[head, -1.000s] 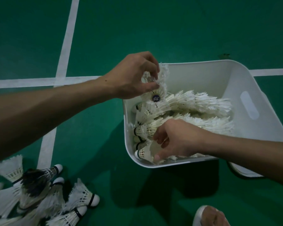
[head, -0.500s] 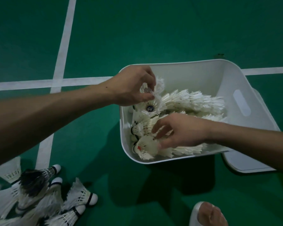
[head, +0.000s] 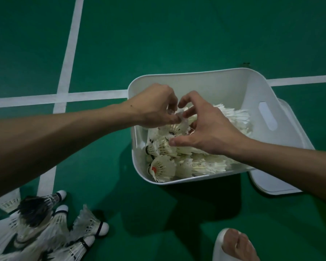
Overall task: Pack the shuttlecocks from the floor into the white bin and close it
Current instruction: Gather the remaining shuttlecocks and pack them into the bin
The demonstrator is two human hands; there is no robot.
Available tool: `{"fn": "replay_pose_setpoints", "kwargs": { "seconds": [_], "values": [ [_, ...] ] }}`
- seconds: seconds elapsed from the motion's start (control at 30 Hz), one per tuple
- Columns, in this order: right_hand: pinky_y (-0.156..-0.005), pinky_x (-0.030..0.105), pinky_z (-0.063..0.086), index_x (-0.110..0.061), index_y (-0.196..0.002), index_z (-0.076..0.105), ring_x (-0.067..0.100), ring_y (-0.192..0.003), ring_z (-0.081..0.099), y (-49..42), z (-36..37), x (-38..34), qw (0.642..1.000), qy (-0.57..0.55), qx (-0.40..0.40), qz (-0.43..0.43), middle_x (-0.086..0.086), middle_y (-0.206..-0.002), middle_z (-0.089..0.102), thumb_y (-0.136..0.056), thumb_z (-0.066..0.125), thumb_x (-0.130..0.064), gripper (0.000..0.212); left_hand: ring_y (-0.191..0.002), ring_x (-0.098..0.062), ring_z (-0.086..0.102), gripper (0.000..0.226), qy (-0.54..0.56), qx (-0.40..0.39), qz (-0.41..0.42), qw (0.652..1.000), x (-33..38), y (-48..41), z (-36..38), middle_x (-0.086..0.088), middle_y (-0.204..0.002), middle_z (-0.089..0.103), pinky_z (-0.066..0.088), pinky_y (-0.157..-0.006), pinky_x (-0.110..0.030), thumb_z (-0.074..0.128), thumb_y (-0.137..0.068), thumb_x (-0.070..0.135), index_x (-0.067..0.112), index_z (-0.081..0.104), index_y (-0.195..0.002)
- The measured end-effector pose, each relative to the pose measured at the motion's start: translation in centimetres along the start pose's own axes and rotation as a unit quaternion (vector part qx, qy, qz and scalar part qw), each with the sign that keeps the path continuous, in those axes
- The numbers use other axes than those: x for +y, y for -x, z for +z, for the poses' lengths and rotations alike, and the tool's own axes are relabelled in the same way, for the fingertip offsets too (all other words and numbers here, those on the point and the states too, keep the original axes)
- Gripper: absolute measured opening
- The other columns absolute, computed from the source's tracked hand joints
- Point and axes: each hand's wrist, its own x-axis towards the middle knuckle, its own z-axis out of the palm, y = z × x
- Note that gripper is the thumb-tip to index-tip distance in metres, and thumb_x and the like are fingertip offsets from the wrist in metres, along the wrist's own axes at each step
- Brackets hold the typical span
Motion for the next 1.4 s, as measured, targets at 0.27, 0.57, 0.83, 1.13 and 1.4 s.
{"fn": "replay_pose_setpoints", "kwargs": {
  "seconds": [0.27,0.57,0.83,1.13,1.4],
  "values": [
    [-0.062,0.021,0.045,-0.038,-0.113,0.037,0.008,-0.079,0.06,0.1,-0.8,1.3,1.0,0.002,-0.02,0.016,-0.007,-0.102,0.055,-0.068,0.083,-0.026,0.065,-0.084,-0.016,0.064,0.06,0.033,-0.084,0.001,0.996,-0.7,1.0,-2.3,0.001,-0.098,0.07,0.053,-0.079,-0.037,0.055,-0.066,0.072,0.018,0.074,-0.087],
    [-0.077,0.031,0.054,-0.051,-0.111,0.047,0.004,-0.083,0.058,1.0,-1.9,2.8,0.989,0.062,-0.129,-0.037,-0.011,-0.109,0.053,-0.071,0.08,-0.03,0.055,-0.078,-0.014,0.059,0.027,0.007,-0.019,-0.037,0.999,-2.1,0.1,-2.1,-0.005,-0.106,0.069,0.048,-0.074,-0.025,0.071,-0.082,0.027,0.009,0.071,-0.101],
    [-0.074,0.023,0.046,-0.032,-0.114,0.061,0.005,-0.086,0.054,0.1,0.5,1.3,0.939,0.217,-0.241,-0.111,-0.015,-0.1,0.058,-0.072,0.078,-0.041,0.046,-0.079,-0.017,0.058,0.027,0.006,0.0,-0.027,1.0,-2.5,-0.5,-1.7,-0.006,-0.104,0.069,0.042,-0.072,-0.024,0.07,-0.082,0.03,0.009,0.072,-0.1],
    [-0.066,0.021,0.038,-0.026,-0.12,0.053,0.007,-0.08,0.042,0.0,2.3,1.6,0.92,0.277,-0.246,-0.131,-0.007,-0.104,0.059,-0.075,0.076,-0.037,0.051,-0.081,-0.019,0.058,0.024,0.002,0.001,-0.02,1.0,-2.6,-0.8,-1.5,-0.007,-0.102,0.068,0.049,-0.077,-0.029,0.069,-0.081,0.03,0.012,0.072,-0.096],
    [-0.075,0.029,0.056,-0.024,-0.081,0.057,0.004,-0.079,0.063,0.2,0.4,1.8,0.959,0.182,-0.207,-0.06,-0.017,-0.08,0.06,-0.065,0.084,-0.04,0.035,-0.081,-0.014,0.054,0.018,0.006,-0.015,0.018,1.0,-2.1,-0.5,-1.8,-0.003,-0.105,0.065,0.048,-0.078,-0.03,0.072,-0.08,0.027,0.014,0.071,-0.092]
  ]
}}
